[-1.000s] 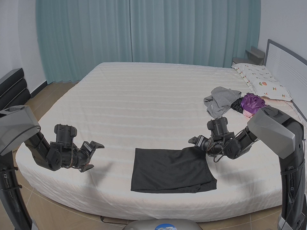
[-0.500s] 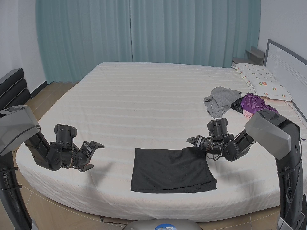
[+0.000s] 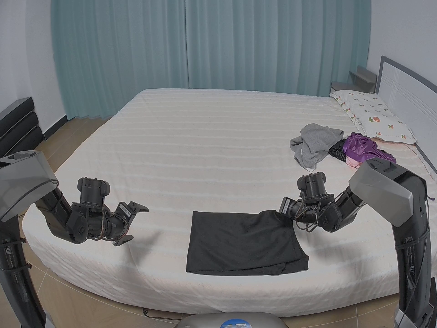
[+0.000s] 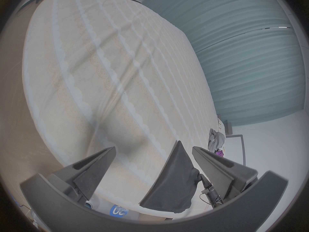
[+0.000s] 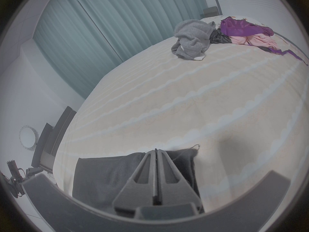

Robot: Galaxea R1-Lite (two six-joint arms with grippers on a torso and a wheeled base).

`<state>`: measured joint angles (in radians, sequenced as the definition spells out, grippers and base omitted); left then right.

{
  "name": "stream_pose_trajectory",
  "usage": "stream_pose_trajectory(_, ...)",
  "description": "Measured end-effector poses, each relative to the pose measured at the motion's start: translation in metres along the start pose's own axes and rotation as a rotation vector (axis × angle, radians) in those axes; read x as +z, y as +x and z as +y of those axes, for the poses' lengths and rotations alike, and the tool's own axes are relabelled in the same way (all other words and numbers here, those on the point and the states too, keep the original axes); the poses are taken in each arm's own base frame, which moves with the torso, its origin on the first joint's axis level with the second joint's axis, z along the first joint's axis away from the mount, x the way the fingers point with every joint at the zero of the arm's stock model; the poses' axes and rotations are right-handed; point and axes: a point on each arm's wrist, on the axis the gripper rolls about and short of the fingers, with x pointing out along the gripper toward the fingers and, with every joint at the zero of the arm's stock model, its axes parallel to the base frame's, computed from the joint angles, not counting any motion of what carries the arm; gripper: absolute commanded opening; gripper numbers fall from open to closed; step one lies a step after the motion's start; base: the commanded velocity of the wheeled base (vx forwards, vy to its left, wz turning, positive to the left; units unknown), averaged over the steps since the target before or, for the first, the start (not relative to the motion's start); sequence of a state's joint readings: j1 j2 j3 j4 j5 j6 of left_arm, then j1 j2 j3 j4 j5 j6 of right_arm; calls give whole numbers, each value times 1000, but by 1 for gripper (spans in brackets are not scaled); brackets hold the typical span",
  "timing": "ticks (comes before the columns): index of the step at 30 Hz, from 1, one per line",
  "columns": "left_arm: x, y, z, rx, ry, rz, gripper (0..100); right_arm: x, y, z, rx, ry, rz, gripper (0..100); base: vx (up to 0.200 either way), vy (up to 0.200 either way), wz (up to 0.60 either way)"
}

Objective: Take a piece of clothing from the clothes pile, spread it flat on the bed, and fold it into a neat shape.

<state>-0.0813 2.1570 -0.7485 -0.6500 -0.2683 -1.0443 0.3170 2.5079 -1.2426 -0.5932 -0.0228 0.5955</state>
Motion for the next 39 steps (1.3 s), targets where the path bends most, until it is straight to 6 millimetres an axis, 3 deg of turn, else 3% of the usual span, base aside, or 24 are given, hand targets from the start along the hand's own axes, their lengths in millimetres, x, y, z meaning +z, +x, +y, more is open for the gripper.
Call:
stream_pose_trajectory(10,0,0,0,2,0,0,100,12,-12,-14,-32,24,-8,0,0,0,0)
stream_pose_trajectory(18,0,0,0,2,0,-1,100,11,-13,-18,-57,24,24,0,0,0,0)
stream_pose_trajectory(19,0,0,0,2,0,0,100,11,-13,-18,-57,24,24,100,0,0,0)
stream_pose_trajectory(28,0,0,0,2,0,-1,100,13,-25,-22,-42,52,59,100,0,0,0)
stream_pose_trajectory(39,0,0,0,2,0,-1,100,-27,-74,-39,61,62,166,100,0,0,0)
